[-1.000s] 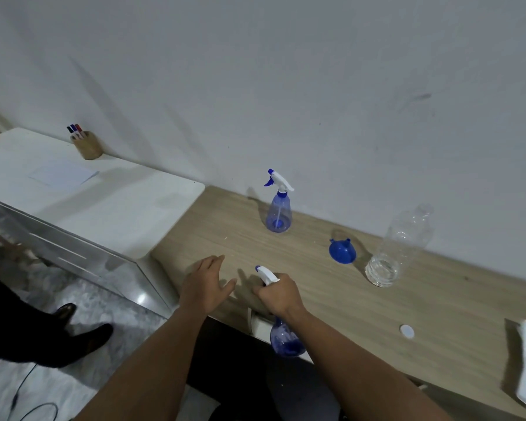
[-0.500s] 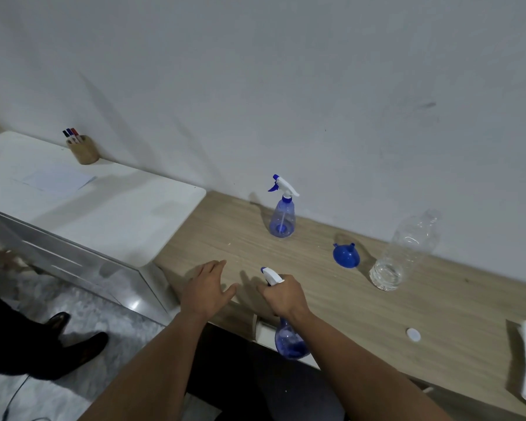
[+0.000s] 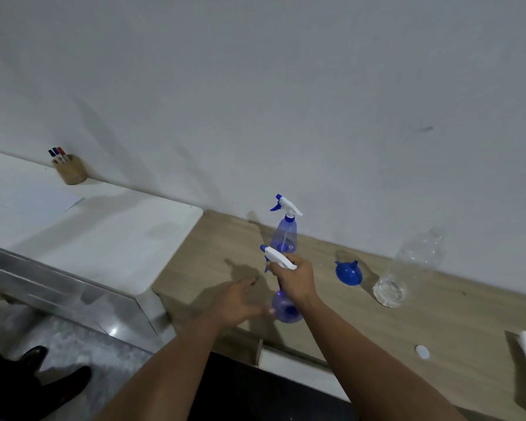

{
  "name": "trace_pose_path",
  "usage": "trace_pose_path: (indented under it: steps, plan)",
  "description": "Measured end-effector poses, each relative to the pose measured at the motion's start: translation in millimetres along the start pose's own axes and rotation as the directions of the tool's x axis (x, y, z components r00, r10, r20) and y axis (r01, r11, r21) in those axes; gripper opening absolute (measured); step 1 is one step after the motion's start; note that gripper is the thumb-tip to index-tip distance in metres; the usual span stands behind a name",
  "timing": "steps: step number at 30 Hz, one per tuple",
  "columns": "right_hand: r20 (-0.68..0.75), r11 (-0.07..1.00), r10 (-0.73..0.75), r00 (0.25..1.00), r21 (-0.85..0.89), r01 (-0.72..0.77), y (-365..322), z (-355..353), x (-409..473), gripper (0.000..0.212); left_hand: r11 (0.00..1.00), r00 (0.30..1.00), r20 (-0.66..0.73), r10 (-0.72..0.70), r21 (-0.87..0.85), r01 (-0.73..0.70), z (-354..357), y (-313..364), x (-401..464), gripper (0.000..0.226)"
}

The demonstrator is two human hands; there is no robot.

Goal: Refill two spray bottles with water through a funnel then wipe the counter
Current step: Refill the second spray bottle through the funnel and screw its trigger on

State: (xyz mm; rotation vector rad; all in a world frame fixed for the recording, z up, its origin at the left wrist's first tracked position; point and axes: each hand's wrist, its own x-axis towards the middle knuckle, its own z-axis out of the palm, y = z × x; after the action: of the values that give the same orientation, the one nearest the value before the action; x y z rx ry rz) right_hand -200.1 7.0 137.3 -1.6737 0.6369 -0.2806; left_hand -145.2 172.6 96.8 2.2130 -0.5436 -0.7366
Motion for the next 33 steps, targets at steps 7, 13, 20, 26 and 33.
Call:
trace_pose_path:
  steps: [7, 13, 20, 26, 33]
  plan:
    - [0.010, 0.973, -0.152, 0.988, 0.175, 0.148, -47.2, 20.0, 32.7, 0.008, 0.986, 0.995, 0.000, 0.102, -0.130, -0.101, -14.6, 26.5, 50.8, 0.091]
    - [-0.120, 0.979, -0.201, 0.972, -0.001, 0.202, -57.3, 43.1, 73.3, 0.032, 0.984, 0.972, -0.178, 0.152, -0.071, -0.166, -51.1, 26.4, 99.1, 0.072]
    - [-0.168, 0.973, -0.131, 0.977, -0.209, 0.094, -36.6, 77.1, 136.7, 0.023, 0.984, 0.962, -0.210, 0.176, 0.071, -0.164, -77.4, 19.4, 165.3, 0.054]
    - [-0.151, 0.961, -0.057, 0.987, -0.278, 0.013, 10.4, 101.4, 196.2, 0.018, 0.935, 0.964, -0.221, 0.146, 0.349, -0.061, -70.4, -4.8, 218.6, 0.025]
    - [-0.145, 0.930, -0.050, 0.988, -0.367, -0.007, 51.1, 115.0, 213.5, 0.029, 0.951, 0.915, -0.338, 0.222, 0.284, -0.125, -42.3, -46.5, 253.5, 0.024]
